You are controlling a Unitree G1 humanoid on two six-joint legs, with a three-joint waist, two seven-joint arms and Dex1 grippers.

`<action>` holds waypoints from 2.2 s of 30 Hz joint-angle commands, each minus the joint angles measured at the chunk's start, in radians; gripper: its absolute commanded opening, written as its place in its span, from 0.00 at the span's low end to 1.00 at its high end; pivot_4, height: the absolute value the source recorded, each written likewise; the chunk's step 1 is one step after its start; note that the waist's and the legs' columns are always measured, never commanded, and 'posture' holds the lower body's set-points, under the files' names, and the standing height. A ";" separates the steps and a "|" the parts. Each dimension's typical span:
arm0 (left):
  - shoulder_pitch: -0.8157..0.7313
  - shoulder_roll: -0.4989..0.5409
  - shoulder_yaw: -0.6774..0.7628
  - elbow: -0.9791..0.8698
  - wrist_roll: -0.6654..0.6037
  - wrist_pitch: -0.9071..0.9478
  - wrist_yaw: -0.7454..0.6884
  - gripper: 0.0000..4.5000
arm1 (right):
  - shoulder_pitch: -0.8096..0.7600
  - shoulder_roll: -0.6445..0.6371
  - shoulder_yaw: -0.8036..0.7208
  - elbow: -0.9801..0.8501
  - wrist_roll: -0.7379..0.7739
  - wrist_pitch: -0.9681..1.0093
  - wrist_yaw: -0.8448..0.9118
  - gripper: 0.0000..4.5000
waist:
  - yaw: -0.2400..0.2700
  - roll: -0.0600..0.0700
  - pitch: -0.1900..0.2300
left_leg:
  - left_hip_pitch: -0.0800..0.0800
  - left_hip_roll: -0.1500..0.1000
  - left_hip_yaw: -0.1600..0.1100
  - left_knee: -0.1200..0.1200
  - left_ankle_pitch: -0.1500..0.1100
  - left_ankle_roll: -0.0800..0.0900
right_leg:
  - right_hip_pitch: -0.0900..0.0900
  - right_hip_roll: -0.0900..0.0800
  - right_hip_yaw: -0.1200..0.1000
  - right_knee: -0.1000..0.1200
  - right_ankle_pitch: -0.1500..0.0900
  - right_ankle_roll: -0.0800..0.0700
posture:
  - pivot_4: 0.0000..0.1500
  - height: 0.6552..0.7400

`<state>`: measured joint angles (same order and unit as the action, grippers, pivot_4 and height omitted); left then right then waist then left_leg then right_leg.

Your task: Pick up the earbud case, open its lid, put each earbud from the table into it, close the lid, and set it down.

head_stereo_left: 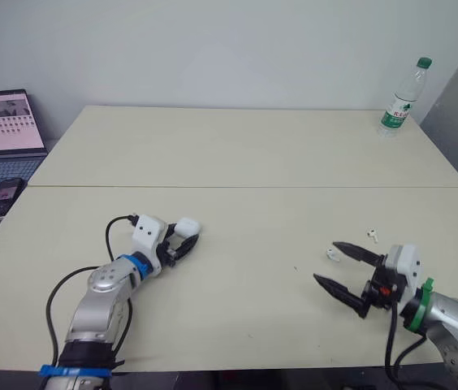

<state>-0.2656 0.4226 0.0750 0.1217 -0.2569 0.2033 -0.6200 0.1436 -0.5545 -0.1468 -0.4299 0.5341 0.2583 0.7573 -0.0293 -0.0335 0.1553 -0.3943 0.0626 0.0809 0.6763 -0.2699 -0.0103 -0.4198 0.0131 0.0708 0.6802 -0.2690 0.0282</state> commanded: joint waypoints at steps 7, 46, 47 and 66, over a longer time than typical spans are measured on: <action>-0.305 -0.088 -0.111 -0.005 -0.005 -0.144 -0.133 0.61 | -0.388 0.048 -0.098 -0.013 0.431 0.507 -0.390 1.00 | 0.000 0.000 0.000 | -0.003 -0.002 0.002 0.000 0.000 0.000 | -0.001 0.000 0.000 -0.002 0.004 -0.003 | 1.00 0.95; -0.361 -0.196 -0.224 0.075 0.008 -0.264 -0.273 0.82 | -0.776 0.017 -0.001 0.302 1.204 0.848 -0.914 0.17 | -0.003 0.000 0.000 | -0.007 0.000 -0.001 -0.001 0.000 0.000 | -0.003 0.001 0.001 -0.003 0.003 -0.003 | 1.00 0.95; -0.357 -0.195 -0.223 0.070 0.012 -0.269 -0.269 0.89 | -0.775 0.008 -0.002 0.305 1.193 0.852 -0.901 0.17 | -0.003 0.000 0.000 | -0.007 0.000 -0.001 -0.001 0.000 0.000 | -0.003 0.001 0.001 -0.003 0.003 -0.003 | 1.00 0.95; -0.334 0.095 -0.210 -0.201 -0.468 0.550 -0.636 0.99 | -0.721 -0.385 0.281 0.169 0.426 0.669 0.287 0.17 | -0.004 0.002 0.004 | -0.006 0.000 -0.001 -0.002 -0.001 0.001 | -0.004 0.002 -0.003 -0.005 0.000 0.002 | 1.00 0.95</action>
<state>-0.5805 0.5093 -0.1382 -0.0401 -0.6933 0.7292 -1.2390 -0.5479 -0.9357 0.1392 -0.2302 0.9901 0.9566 0.9968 -0.0334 -0.0311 0.1589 -0.4007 0.0629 0.0797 0.6750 -0.2705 -0.0095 -0.4241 0.0151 0.0679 0.6752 -0.2689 0.0299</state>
